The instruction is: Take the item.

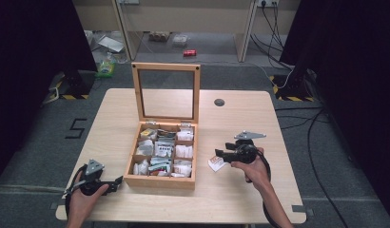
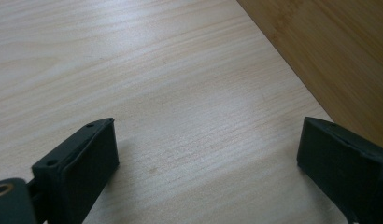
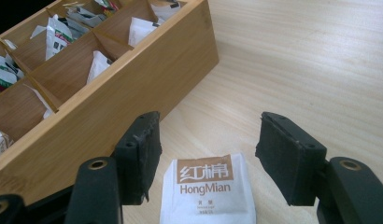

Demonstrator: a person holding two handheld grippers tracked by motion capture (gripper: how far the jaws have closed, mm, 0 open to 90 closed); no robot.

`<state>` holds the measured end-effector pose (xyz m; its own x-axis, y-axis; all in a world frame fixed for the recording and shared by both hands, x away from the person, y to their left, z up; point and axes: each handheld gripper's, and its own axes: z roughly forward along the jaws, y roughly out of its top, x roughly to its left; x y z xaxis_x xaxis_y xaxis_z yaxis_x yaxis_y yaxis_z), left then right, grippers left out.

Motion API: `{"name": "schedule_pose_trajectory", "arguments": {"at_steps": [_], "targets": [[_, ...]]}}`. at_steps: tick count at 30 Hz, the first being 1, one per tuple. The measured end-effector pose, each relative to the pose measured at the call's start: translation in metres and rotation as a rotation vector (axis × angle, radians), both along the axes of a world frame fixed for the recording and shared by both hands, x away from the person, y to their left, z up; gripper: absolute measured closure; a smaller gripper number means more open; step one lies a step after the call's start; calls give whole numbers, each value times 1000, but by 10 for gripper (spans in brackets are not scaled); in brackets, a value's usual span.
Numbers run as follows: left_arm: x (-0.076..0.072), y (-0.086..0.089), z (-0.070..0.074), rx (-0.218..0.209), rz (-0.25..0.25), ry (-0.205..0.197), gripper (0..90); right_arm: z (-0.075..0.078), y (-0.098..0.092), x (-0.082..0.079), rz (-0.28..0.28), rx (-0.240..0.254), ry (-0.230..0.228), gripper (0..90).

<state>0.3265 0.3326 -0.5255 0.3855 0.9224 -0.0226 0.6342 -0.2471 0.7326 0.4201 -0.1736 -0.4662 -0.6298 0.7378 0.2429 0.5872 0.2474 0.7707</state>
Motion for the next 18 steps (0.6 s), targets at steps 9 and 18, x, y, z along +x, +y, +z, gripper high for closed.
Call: {"name": "schedule_pose_trajectory", "arguments": {"at_steps": [9,18], "targets": [[0,0,0,0,0,0,47,9,3,2,2,13,-20,381],[0,0,0,0,0,0,47,16,5,7,8,14,-43,373]]}}
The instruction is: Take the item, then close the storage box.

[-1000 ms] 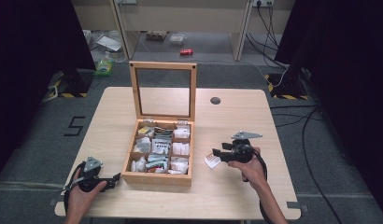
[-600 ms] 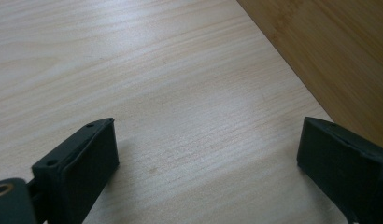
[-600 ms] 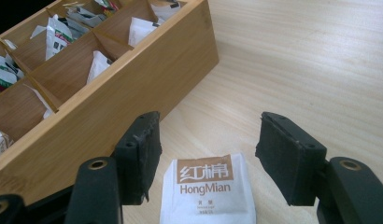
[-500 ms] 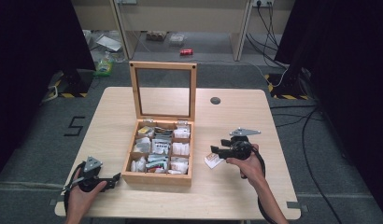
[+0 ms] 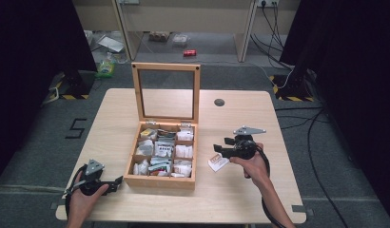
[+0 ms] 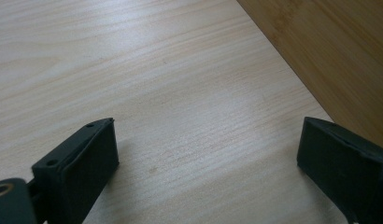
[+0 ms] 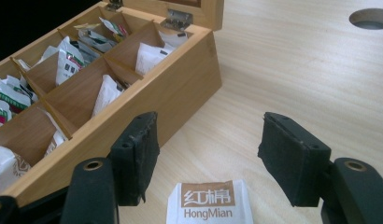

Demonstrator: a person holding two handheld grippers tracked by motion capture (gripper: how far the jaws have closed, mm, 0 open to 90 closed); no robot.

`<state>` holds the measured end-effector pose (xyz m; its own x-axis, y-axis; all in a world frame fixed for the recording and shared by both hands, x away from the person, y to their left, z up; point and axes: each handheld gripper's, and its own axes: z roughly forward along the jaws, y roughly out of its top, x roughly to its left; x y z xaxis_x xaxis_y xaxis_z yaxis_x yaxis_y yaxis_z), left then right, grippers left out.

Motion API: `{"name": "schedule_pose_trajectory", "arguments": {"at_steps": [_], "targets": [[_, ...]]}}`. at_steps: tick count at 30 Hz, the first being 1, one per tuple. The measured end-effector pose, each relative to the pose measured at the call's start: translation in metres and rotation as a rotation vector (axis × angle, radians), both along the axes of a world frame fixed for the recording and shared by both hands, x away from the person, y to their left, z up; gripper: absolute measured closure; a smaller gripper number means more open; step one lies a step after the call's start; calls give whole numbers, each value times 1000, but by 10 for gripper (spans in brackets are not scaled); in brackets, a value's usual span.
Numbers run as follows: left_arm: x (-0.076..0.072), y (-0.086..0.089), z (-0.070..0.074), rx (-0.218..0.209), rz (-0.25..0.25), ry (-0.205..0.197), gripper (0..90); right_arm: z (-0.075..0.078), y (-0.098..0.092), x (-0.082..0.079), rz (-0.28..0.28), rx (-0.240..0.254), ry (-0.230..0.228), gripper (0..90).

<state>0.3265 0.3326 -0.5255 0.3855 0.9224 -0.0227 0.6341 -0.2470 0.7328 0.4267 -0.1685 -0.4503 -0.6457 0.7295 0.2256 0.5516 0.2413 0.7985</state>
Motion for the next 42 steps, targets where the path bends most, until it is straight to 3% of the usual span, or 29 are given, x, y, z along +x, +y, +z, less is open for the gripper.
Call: {"name": "schedule_pose_trajectory", "arguments": {"at_steps": [27,32,35,42], "targets": [[0,0,0,0,-1,0,47,22,27,43,-34,2,-66,371],[0,0,0,0,0,0,47,25,38,53,-16,29,-61,376],[0,0,0,-1,-2,1,40,26,46,58,-1,5,-76,379],[0,-1,0,-1,-4,2,34,28,56,74,11,23,-87,393]]}}
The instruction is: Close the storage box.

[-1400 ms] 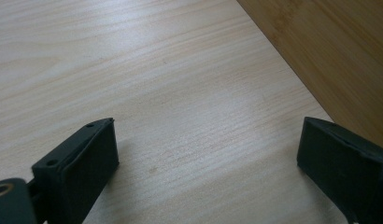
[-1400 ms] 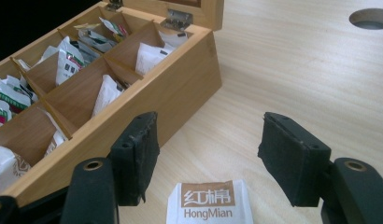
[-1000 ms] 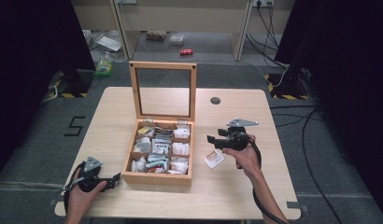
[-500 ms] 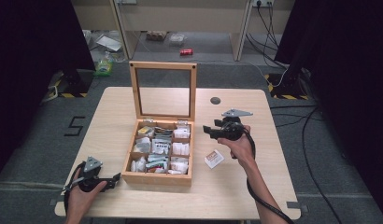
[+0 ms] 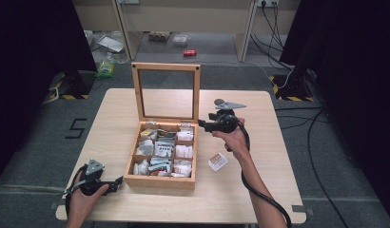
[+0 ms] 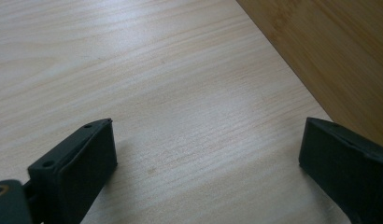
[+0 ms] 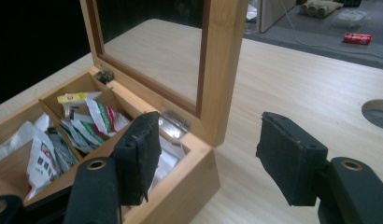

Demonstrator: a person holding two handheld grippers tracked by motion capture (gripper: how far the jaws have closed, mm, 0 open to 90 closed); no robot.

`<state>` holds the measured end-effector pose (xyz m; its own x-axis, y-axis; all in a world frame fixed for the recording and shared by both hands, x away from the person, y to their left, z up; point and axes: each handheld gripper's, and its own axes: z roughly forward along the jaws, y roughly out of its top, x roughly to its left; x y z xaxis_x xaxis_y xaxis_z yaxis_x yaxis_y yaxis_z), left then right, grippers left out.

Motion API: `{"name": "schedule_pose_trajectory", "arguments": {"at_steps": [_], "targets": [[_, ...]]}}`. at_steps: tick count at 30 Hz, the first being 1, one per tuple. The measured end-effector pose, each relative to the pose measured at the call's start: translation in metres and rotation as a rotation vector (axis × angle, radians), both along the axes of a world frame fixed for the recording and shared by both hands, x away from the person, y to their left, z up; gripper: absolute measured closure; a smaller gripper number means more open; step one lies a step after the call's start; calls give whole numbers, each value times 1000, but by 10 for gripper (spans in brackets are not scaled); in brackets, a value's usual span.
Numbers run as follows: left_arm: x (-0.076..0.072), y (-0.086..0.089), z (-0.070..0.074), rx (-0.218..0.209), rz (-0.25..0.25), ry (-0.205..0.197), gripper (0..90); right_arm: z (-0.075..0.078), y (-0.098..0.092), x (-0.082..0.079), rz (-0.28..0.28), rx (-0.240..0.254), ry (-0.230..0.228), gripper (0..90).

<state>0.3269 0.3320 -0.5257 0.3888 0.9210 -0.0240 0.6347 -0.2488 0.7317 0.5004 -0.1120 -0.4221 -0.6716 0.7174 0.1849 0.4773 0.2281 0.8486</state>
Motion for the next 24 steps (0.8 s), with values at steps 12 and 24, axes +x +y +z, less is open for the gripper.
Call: {"name": "schedule_pose_trajectory", "arguments": {"at_steps": [12,24], "targets": [[0,0,0,1,1,-1,35,-1,16,18,3,-29,-18,417],[0,0,0,2,-1,0,32,-2,26,29,1,-25,-21,426]]}}
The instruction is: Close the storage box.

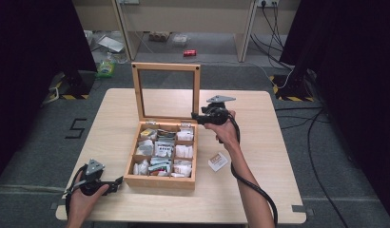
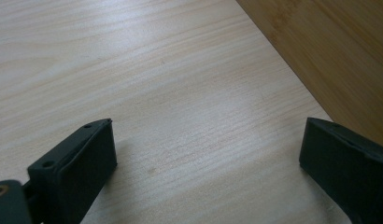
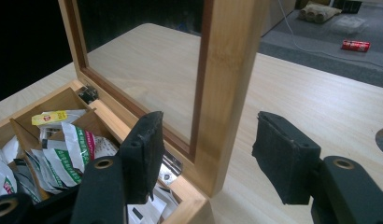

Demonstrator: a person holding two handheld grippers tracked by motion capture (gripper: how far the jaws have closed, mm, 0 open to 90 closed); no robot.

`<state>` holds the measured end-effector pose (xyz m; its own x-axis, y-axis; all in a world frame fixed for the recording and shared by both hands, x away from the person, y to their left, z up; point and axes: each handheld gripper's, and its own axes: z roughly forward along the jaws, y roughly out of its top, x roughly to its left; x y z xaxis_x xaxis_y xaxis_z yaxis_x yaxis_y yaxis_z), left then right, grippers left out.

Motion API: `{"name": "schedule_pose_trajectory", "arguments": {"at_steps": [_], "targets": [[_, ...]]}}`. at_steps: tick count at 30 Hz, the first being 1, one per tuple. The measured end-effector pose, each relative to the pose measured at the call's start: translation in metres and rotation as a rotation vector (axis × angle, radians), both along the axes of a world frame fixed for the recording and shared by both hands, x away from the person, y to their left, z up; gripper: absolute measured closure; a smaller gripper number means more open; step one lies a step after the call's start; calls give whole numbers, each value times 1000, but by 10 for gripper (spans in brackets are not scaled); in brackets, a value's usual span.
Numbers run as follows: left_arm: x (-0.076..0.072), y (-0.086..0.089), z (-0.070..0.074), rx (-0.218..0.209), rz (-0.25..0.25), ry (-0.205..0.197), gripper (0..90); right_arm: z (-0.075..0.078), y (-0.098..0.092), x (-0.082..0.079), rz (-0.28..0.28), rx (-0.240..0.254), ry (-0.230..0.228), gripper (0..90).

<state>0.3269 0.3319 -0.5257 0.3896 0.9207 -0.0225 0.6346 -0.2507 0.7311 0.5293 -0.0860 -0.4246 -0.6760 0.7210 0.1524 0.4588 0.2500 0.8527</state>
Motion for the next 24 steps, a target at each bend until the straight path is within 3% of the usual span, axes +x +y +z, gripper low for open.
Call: {"name": "schedule_pose_trajectory", "arguments": {"at_steps": [24], "targets": [[0,0,0,-1,0,-1,33,-1,12,7,13,2,6,446]]}}
